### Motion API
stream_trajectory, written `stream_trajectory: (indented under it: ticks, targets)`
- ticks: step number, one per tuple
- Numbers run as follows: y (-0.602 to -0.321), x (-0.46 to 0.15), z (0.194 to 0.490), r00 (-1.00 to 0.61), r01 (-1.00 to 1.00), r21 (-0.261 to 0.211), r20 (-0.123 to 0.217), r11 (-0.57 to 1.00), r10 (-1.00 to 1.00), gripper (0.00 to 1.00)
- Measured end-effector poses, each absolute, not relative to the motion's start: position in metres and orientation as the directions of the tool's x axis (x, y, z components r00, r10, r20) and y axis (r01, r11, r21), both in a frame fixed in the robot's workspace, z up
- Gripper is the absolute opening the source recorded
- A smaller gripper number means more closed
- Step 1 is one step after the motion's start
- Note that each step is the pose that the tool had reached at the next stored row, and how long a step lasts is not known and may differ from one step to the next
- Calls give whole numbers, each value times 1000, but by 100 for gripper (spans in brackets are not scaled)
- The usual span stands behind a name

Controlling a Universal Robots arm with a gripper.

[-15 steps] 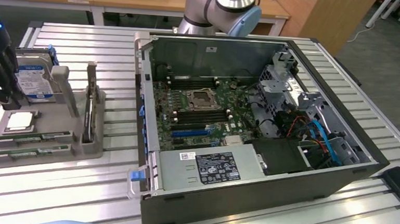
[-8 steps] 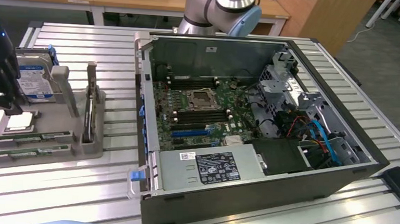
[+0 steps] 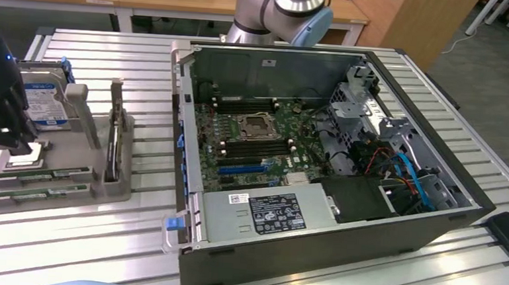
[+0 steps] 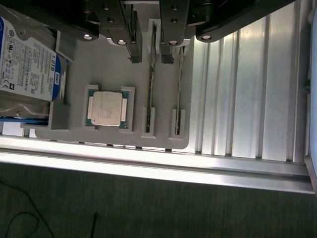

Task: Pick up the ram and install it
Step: 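Pick up the ram and move it above insertion slot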

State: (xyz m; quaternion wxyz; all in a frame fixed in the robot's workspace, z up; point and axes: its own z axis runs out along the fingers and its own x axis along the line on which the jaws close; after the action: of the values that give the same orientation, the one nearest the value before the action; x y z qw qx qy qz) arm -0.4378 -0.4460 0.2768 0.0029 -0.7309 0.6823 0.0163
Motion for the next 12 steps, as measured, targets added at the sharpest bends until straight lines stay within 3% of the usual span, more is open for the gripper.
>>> stream_trajectory:
  ticks: [12]
  targets:
    - [-460,-438,263,88,-996,18,-28,-88,-996,29]
